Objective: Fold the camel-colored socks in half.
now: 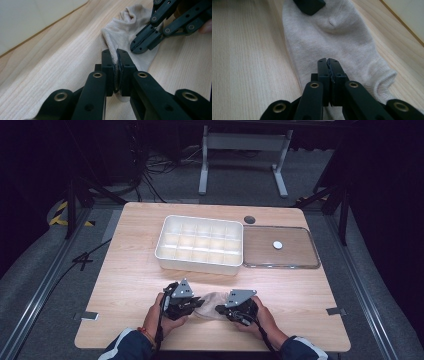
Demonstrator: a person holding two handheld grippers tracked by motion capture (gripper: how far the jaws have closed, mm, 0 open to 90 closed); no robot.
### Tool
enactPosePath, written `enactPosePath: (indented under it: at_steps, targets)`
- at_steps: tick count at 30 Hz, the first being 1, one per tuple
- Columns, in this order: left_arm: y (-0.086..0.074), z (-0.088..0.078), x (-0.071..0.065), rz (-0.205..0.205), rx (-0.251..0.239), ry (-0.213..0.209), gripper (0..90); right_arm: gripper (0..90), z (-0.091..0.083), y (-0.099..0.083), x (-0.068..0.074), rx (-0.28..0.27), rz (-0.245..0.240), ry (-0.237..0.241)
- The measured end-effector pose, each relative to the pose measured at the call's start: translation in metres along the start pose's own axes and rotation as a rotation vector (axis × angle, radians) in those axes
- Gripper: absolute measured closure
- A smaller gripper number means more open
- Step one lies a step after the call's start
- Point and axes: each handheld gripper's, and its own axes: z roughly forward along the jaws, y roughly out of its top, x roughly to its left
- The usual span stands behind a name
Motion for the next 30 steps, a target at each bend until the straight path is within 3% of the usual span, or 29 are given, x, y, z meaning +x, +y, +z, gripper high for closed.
enactPosePath:
  at_steps: [7,13,17,20,23,30]
  targets:
    - [0.008,0.003,-0.005,-0.001,-0.037,-0.018,85.7,89.1,0.005,0.009,-0.004,0.026,0.000,0.015]
    - [0.010,0.002,-0.002,0.005,-0.037,-0.010,85.7,87.5,0.003,0.007,-0.009,0.021,0.010,0.044]
    - [0.009,0.000,0.000,-0.008,-0.037,-0.010,85.7,87.1,-0.007,0.009,-0.012,-0.012,0.004,0.014]
    - [0.009,0.001,-0.001,-0.009,-0.035,-0.013,85.7,88.0,-0.013,0.009,-0.019,-0.028,0.046,-0.027]
    - [0.011,0.003,-0.002,-0.002,-0.032,-0.023,85.7,88.5,-0.010,0.008,-0.022,-0.014,0.064,-0.043]
    - [0.015,0.006,-0.005,0.005,-0.042,-0.027,85.6,88.5,0.007,0.010,-0.017,0.020,0.043,-0.045]
